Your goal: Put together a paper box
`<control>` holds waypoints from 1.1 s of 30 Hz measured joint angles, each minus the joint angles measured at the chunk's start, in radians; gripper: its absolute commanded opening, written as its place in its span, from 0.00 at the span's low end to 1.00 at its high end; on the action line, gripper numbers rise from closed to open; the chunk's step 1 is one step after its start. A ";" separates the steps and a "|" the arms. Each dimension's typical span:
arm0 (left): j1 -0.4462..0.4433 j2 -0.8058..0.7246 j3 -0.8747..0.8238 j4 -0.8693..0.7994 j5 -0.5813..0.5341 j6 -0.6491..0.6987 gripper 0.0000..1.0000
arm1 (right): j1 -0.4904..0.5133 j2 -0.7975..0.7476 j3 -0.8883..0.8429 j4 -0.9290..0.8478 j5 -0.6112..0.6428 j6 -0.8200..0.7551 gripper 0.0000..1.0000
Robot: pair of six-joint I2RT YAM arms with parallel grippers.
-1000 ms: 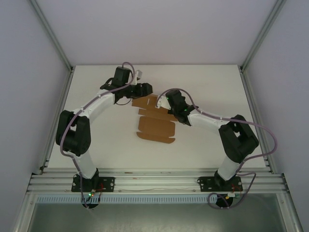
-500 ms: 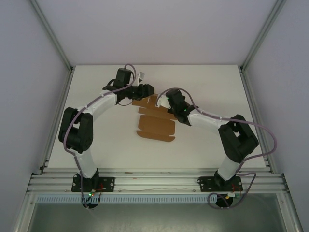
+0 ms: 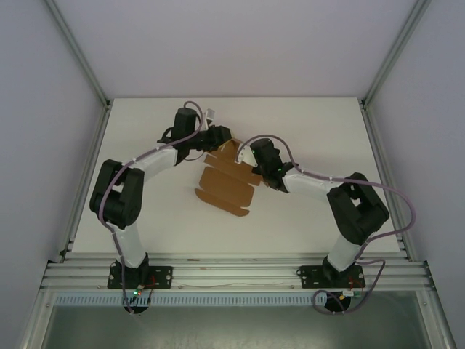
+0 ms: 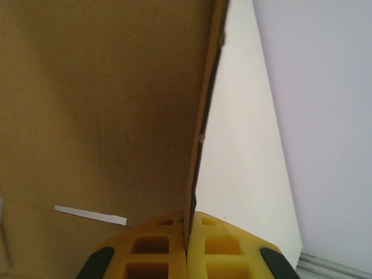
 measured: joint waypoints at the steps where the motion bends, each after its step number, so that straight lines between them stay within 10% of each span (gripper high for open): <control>1: -0.001 0.004 -0.003 0.018 0.002 -0.016 0.15 | 0.001 0.000 -0.006 0.006 -0.003 0.004 0.00; 13: -0.008 -0.018 -0.004 -0.048 -0.055 0.022 0.09 | 0.005 -0.005 -0.021 0.032 0.012 0.006 0.00; 23: -0.008 -0.241 -0.100 -0.251 -0.241 0.220 1.00 | 0.027 -0.091 -0.025 0.043 0.014 -0.002 0.00; 33: 0.214 -0.450 -0.386 -0.332 -0.473 0.337 1.00 | 0.020 -0.147 -0.035 -0.019 -0.032 0.003 0.00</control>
